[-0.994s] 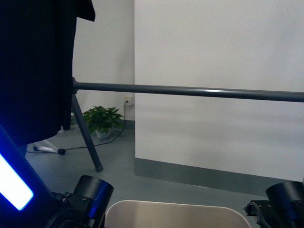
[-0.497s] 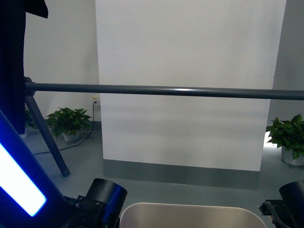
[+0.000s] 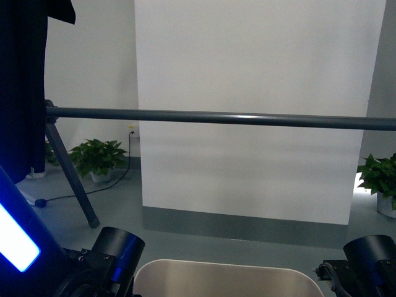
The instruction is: Move hamper under clothes hanger
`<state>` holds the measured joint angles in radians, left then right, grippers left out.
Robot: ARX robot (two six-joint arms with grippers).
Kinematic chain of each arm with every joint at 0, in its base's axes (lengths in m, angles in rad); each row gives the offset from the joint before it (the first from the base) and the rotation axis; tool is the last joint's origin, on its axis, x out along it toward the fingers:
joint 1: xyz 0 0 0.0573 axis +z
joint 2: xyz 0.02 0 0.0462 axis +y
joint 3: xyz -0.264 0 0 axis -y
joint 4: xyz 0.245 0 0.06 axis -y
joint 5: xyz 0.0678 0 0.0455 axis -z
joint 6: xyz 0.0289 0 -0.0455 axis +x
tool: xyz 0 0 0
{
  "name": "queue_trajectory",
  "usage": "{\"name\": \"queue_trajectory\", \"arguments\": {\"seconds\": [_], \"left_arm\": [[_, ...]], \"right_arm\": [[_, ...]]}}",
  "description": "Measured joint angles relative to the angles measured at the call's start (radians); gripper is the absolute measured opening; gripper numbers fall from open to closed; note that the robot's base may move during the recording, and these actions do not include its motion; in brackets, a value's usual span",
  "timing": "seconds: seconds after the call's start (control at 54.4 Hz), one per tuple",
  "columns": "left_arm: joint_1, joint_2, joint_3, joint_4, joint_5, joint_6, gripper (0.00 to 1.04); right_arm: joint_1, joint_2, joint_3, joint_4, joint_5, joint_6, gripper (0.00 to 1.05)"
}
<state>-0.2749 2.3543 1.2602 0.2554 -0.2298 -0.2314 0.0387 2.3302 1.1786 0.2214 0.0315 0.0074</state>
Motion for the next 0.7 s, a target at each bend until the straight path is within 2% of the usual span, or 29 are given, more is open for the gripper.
{"name": "queue_trajectory", "arguments": {"seconds": [0.699], "left_arm": [[-0.008, 0.0, 0.0, 0.0, 0.004, 0.0, 0.04]], "right_arm": [[-0.01, 0.0, 0.0, 0.0, 0.008, 0.0, 0.03]]}}
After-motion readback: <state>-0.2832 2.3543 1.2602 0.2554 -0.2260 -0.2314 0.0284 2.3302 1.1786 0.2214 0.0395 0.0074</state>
